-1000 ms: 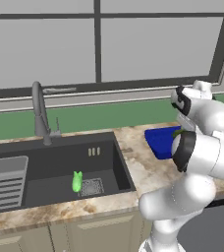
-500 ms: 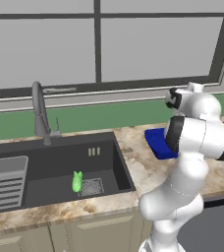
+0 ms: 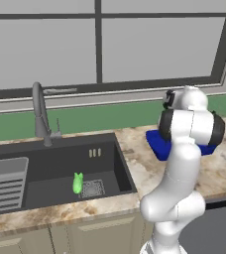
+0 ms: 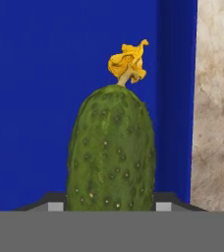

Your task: Pick up all produce items and place them in the sink. Turn on the sink faucet to wash them. Then turn the sink off and put them in the tray.

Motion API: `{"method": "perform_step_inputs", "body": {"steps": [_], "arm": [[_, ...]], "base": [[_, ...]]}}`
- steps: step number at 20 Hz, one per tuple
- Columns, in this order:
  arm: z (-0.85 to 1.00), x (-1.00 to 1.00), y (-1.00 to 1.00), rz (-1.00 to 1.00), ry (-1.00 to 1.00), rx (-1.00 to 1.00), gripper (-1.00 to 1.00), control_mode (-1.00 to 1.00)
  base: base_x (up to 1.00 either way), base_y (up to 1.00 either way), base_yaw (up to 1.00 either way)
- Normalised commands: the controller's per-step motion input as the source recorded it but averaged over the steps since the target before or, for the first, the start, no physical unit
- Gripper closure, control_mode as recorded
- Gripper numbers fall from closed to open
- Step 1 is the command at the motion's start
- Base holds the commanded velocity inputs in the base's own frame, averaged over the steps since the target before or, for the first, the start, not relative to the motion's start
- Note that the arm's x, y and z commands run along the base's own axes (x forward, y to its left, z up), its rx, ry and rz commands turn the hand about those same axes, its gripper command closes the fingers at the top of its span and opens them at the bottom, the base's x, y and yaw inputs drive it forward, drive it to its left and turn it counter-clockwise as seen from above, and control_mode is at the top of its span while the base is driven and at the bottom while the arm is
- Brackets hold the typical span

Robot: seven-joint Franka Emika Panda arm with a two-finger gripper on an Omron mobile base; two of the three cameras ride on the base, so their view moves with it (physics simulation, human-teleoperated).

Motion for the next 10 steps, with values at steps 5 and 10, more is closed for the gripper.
{"method": "perform_step_inputs", "body": {"steps": [5,10], "arm": [[-0.35,0.35,-0.03,0.00,0.00,0.00,1.00,-1.00],[-0.40,0.24,-0.01,0.00,0.00,-0.01,1.00,-1.00]], "base": [[0.00,0.00,0.00],[0.00,0.00,0.00]]}}
